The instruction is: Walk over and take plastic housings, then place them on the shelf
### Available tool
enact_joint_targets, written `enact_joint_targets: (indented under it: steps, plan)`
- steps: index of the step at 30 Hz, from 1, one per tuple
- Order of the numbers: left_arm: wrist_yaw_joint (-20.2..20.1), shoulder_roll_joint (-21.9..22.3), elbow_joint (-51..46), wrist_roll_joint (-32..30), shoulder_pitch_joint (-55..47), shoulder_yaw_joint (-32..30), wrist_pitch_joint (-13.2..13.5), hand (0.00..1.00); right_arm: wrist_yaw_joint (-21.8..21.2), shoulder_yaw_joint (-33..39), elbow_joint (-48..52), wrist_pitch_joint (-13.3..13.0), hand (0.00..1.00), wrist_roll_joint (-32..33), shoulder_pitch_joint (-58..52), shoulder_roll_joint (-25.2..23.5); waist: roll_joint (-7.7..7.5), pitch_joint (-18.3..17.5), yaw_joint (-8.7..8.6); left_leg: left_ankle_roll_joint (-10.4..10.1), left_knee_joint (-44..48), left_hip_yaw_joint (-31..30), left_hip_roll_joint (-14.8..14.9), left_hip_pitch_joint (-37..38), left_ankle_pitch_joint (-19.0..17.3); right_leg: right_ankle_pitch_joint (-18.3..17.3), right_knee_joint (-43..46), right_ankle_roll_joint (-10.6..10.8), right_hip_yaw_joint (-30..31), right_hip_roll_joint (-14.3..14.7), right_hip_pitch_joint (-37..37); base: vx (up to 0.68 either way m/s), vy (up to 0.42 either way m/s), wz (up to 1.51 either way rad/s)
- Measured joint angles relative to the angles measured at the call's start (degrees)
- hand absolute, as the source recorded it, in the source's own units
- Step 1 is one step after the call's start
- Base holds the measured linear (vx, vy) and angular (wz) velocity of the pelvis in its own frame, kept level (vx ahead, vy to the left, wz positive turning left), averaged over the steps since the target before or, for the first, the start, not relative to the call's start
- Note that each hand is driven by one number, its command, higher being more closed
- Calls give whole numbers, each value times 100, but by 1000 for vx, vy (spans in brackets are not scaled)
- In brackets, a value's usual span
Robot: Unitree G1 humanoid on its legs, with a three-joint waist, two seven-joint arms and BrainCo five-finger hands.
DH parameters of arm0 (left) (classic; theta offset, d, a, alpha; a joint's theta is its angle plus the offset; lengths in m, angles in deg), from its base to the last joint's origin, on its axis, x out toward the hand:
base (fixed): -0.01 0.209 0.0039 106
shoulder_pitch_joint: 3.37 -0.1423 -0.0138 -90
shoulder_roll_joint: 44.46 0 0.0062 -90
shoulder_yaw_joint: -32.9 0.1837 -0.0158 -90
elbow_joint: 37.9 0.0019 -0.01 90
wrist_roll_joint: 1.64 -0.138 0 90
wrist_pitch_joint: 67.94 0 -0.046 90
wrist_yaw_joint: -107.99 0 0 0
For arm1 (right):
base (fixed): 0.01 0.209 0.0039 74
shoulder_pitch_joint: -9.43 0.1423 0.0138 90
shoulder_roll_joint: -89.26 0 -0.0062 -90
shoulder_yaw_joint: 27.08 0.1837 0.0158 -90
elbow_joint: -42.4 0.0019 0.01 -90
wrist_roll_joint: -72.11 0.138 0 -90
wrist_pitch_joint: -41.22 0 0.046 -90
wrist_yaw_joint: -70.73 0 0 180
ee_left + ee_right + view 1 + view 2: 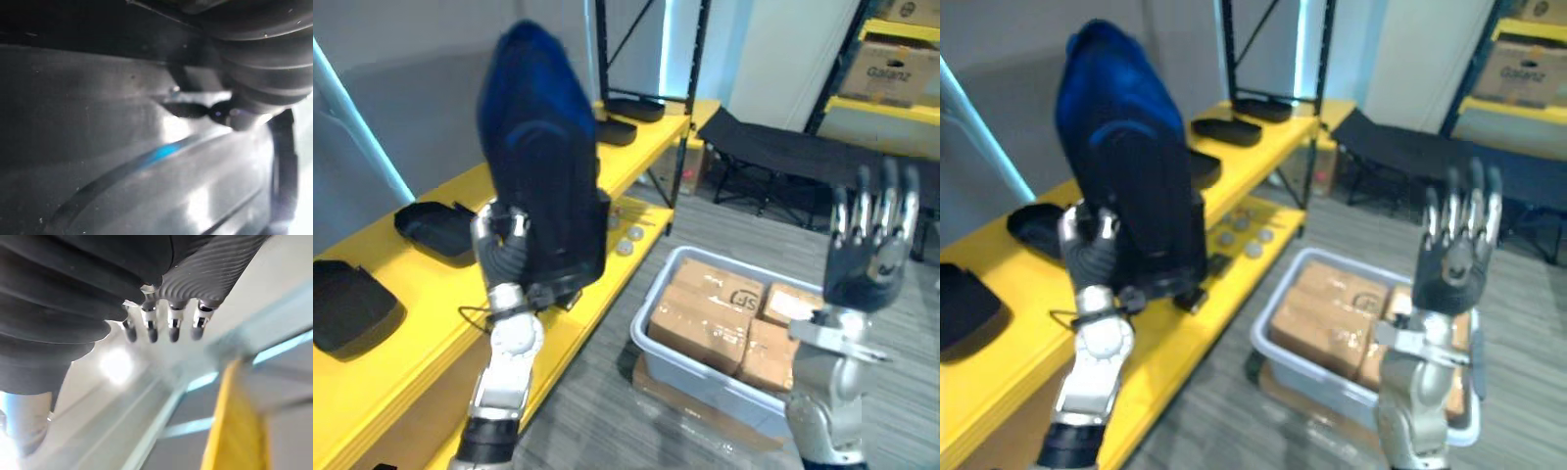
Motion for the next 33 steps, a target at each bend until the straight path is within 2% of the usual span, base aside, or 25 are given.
enact_joint_targets:
  steps: [3, 4, 6, 7, 10, 12, 15, 16, 18, 19, 21, 24, 26, 28, 30, 31, 33]
  plan:
    - [-14, 46, -44, 440, -231, -136, 283, 100, -83, 349, -1154, 412, 0, -24, -331, -192, 31, 31, 8, 3, 1, 87, -3, 0, -28, -6, 1, 9, 48, -8, -37, 31, 16, -9]
    - [-28, 78, -79, 558, -289, -177, 340, 100, -115, 401, -1377, 457, 0, -27, -345, -216, 45, 42, 6, 2, 1, 92, -3, -1, -34, -7, 1, 9, 52, -9, -33, 37, 15, -3]
    - [-76, 263, -254, 845, -473, -312, 484, 100, -270, 570, -1802, 498, 0, -27, -376, -297, 101, 96, 17, 1, 2, 85, -4, -3, -38, -10, 1, 12, 41, -10, -23, 21, 6, 4]
    - [-193, 434, -595, 1048, -736, -447, 623, 100, -482, 601, -1859, 480, 0, -26, -374, -319, 161, 160, 31, 1, 2, 36, -6, -20, -42, -27, 1, 29, -10, -12, 3, 24, 7, 13]
    - [-353, 504, -1068, 1063, -1023, -533, 808, 100, -850, 567, -1850, 421, 0, -23, -366, -340, 180, 167, 143, 3, 3, -202, -12, -128, -41, -88, 2, 34, -233, -13, 71, 28, 1, 36]
    - [-432, 507, -1345, 1057, -1145, -699, 914, 100, -1035, 395, -1850, 423, 0, -13, -286, -367, 176, 172, 287, 3, 4, -420, -31, -214, -37, -120, 2, 75, -479, -20, 182, 29, 2, 62]
    - [-406, 583, -1700, 1062, -1384, -1577, 1000, 100, -1201, -517, -1919, 423, 0, -127, 155, -399, 179, 182, 629, 8, 5, -936, -98, -337, -25, -230, 10, 144, -994, -33, 454, 28, -2, 72]
    - [-403, 598, -1726, 1062, -1405, -1652, 1000, 100, -1201, -588, -1941, 423, 0, -170, 209, -399, 177, 184, 676, 8, 5, -990, -104, -351, -22, -238, 10, 149, -1027, -31, 474, 35, -22, 85]
    - [-349, 696, -1923, 1060, -1608, -2139, 1003, 100, -1202, -1048, -2212, 420, 0, -484, 628, -395, 144, 260, 1000, 7, 6, -1336, -177, -426, -5, -331, 11, 198, -1390, -40, 672, 51, -33, 71]
    - [-348, 710, -1962, 1059, -1690, -2263, 1003, 100, -1205, -1144, -2273, 419, 0, -556, 723, -394, 144, 286, 1068, 7, 6, -1419, -204, -441, -5, -368, 17, 201, -1483, -43, 733, 50, -41, 73]
    - [-350, 766, -2047, 1064, -2052, -2741, 1027, 100, -1223, -1481, -2411, 373, 0, -707, 1013, -378, 128, 303, 1380, 8, 7, -1692, -266, -523, -4, -469, 72, 242, -1776, -61, 849, 65, -43, 62]
    - [-352, 1066, -2044, 1238, -2495, -3111, 1060, 100, -1233, -1885, -2719, 289, 0, -862, 1432, -349, 126, 310, 1653, 20, 82, -1862, -313, -507, -37, -581, 190, 252, -1936, -86, 986, 86, -37, 33]
    - [-360, 1217, -2036, 1307, -2708, -3167, 1131, 100, -1196, -2143, -2836, 288, 0, -910, 1624, -314, 136, 356, 1786, 20, 345, -1978, -347, -530, -203, -653, 258, 258, -2095, -91, 1144, 59, -36, 35]
    - [-490, 1240, -2035, 1478, -2788, -3161, 1307, 100, -1088, -2282, -2836, 298, 0, -931, 1654, -311, 99, 421, 1810, 63, 636, -2130, -449, -628, -321, -780, 308, 310, -2451, -113, 1424, 30, -48, 77]
    - [-771, 1239, -2037, 1622, -2715, -3159, 1501, 100, -852, -2305, -2832, 337, 0, -1006, 1630, -290, 62, 451, 1777, 158, 823, -2033, -556, -833, -275, -865, 349, 330, -2949, -110, 1641, -10, -28, 120]
    - [-1085, 1236, -2039, 1735, -2642, -3154, 1701, 100, -624, -2246, -2748, 394, 0, -1176, 1542, -209, 62, 473, 1739, 378, 830, -1495, -498, -1016, -119, -907, 417, 306, -3365, -116, 1758, -24, 16, 124]
    - [-1187, 1236, -2051, 1740, -2615, -3148, 1774, 100, -538, -2185, -2674, 426, 0, -1276, 1457, -129, 101, 516, 1747, 286, 697, -1312, -485, -1014, 77, -909, 483, 301, -3510, -143, 1835, -9, 75, 88]
